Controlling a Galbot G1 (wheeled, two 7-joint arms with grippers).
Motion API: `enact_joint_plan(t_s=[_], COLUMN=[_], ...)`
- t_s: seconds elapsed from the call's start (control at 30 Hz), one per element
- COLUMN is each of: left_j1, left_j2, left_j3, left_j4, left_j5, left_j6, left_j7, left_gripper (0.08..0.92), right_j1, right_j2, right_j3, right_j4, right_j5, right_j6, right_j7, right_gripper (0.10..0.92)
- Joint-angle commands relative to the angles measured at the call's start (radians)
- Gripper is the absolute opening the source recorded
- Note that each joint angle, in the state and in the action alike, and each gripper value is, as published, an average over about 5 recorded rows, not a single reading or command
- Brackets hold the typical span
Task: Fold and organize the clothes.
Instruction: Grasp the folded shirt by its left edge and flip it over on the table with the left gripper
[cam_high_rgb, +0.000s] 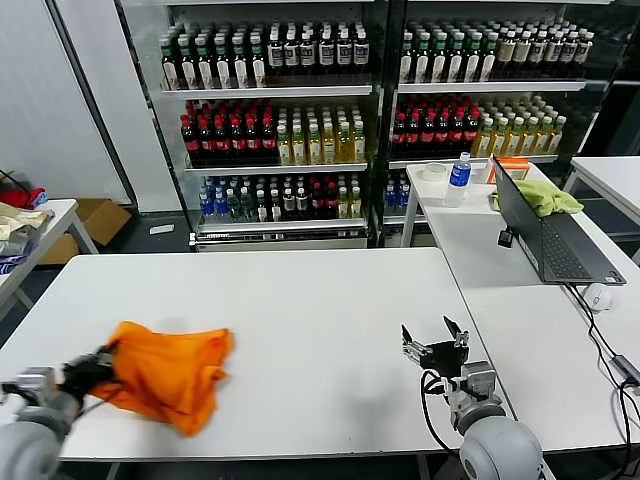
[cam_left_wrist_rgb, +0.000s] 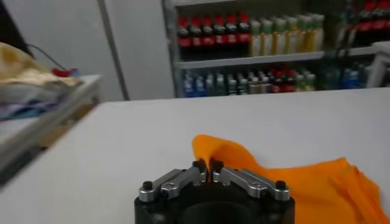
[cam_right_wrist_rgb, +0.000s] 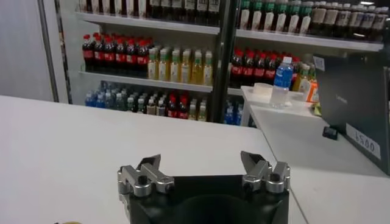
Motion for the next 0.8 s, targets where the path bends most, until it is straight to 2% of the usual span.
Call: enact_joint_plan(t_s=[0.03, 0.13, 0.2, 0.3, 0.37, 0.5, 0.6, 0.8], left_j1=[0.054, 0.046, 0.042, 0.011, -0.015, -0.015, -0.037, -0.118], left_j2=[0.170, 0.147, 0.104, 0.026, -0.030, -0.151, -0.211, -0.246], left_j3=[-0.396, -0.336, -0.241, -0.015, 0.152, 0.383, 0.470, 0.522], left_j4=[0.154, 0.037, -0.101, -0.284, -0.358, -0.471, -0.464, -0.313], left_j5=[0.008, -0.026, -0.070, -0.106, -0.107, -0.078, 0.007, 0.084], left_j6=[0.072, 0.080, 0.087, 0.092, 0.083, 0.021, -0.020, -0.045], left_j7=[0.160, 0.129, 0.078, -0.008, -0.041, -0.007, 0.045, 0.052], left_gripper=[0.104, 0.104, 0.104, 0.104, 0.104, 0.104, 0.104, 0.104], right_j1=[0.003, 0.006, 0.006, 0.003, -0.002, -0.017, -0.024, -0.023], right_j2=[0.003, 0.001, 0.000, -0.001, -0.002, -0.005, -0.008, -0.012], right_j3=[-0.004, -0.006, -0.007, -0.009, -0.008, -0.001, 0.003, 0.003], right_j4=[-0.003, 0.000, 0.002, 0.008, 0.013, 0.025, 0.029, 0.036], right_j5=[0.000, 0.000, -0.001, -0.002, -0.003, -0.006, -0.009, -0.009], right_j6=[0.002, 0.000, -0.002, -0.005, -0.008, -0.011, -0.013, -0.016], right_j7=[0.000, 0.001, 0.003, 0.006, 0.008, 0.013, 0.015, 0.018], right_gripper=[0.823, 0.823, 0.823, 0.823, 0.823, 0.823, 0.823, 0.823])
